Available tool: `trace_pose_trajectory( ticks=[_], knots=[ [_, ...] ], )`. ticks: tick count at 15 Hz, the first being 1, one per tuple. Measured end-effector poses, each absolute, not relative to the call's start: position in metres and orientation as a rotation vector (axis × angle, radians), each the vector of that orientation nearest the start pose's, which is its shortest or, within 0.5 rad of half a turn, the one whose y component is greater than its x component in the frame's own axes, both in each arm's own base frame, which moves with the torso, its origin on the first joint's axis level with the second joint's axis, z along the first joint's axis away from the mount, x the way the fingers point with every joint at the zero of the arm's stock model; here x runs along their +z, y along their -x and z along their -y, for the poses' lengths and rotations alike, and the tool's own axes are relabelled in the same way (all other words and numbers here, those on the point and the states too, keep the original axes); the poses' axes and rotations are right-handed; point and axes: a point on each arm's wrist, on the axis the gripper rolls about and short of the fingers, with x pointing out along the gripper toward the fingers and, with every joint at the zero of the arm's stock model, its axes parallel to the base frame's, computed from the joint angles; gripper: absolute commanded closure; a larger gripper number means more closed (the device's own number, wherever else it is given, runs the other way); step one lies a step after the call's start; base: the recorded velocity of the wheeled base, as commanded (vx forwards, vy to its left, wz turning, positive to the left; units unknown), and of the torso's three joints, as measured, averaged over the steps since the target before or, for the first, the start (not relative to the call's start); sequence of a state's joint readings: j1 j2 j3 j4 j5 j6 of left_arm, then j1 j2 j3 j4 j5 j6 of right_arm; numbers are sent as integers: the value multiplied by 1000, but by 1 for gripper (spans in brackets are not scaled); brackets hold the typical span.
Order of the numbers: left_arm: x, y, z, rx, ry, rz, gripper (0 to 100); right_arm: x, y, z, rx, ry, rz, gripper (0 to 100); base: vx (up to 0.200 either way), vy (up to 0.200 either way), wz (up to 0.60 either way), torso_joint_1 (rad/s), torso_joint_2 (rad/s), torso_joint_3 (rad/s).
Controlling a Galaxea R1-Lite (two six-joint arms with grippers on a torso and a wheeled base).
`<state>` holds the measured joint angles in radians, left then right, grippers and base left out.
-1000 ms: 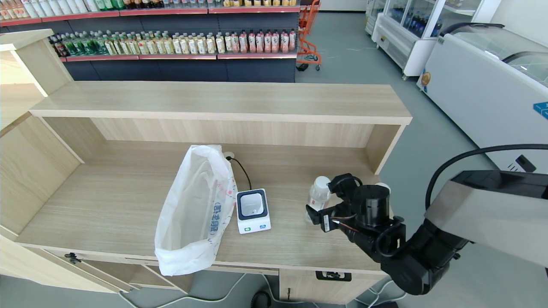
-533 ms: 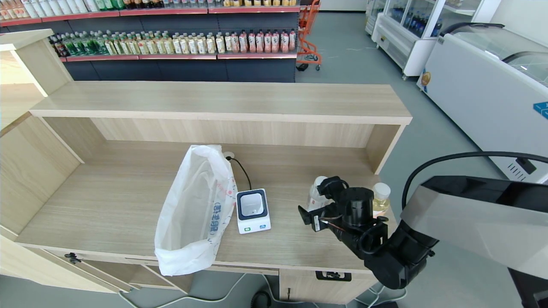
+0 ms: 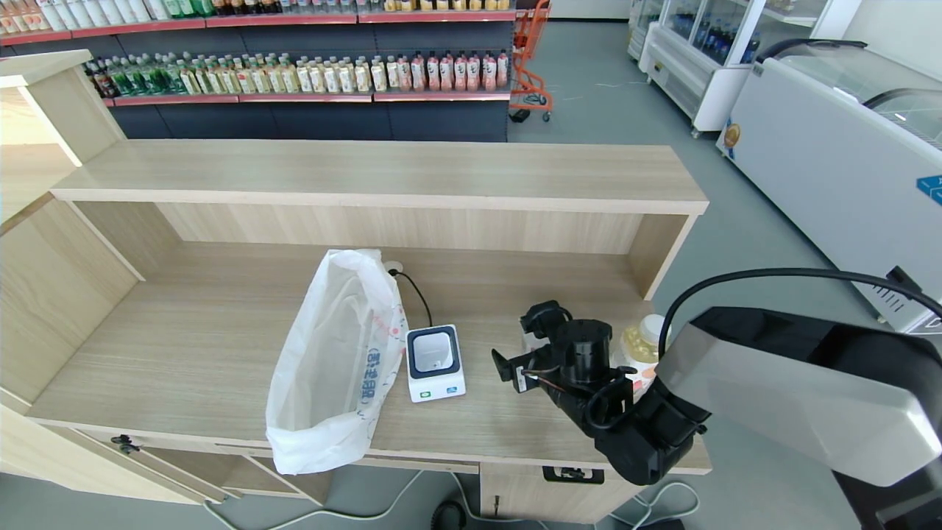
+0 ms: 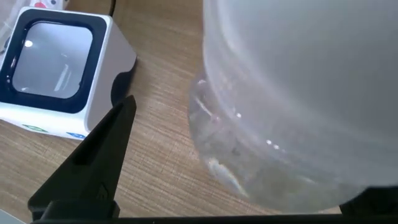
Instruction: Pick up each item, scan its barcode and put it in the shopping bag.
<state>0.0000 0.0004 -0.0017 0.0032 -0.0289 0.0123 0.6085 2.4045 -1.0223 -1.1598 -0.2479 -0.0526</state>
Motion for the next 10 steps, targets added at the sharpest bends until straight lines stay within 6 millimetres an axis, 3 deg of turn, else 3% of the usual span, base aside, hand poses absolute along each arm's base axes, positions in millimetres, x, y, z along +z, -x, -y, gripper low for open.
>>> trace_pose_trajectory(
  ticks=[5,6,10],
  knots=[
    [76,23,1,-29,-12,-2,100,17,-360,-236,356,167,-197,0,0,0,0,0,0,0],
    [76,23,1,-29,-12,-2,100,16,-361,-235,355,167,-199,100,0,0,0,0,0,0],
    [76,23,1,-29,-12,-2,100,11,-363,-232,355,168,-209,100,0,0,0,0,0,0]
  ],
)
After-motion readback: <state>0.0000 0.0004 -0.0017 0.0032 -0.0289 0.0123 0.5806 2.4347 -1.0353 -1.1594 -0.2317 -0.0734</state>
